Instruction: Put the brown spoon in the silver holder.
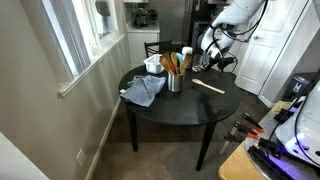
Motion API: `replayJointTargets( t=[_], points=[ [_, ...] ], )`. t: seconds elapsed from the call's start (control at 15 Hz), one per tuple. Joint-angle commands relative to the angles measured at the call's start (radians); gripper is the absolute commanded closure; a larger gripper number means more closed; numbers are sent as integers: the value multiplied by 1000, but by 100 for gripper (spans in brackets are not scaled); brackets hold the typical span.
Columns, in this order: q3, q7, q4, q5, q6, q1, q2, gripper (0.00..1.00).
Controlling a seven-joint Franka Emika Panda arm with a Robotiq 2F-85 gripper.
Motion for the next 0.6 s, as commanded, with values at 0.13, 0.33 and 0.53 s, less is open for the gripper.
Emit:
replayJointTargets(
  t=[0.13,0.33,0.53],
  points=[
    [80,-59,-51,54,151,3,-142,97],
    [145,-23,-30,13,266,0,-160,97],
    [173,87,-27,-110,358,24,-164,97]
  ],
)
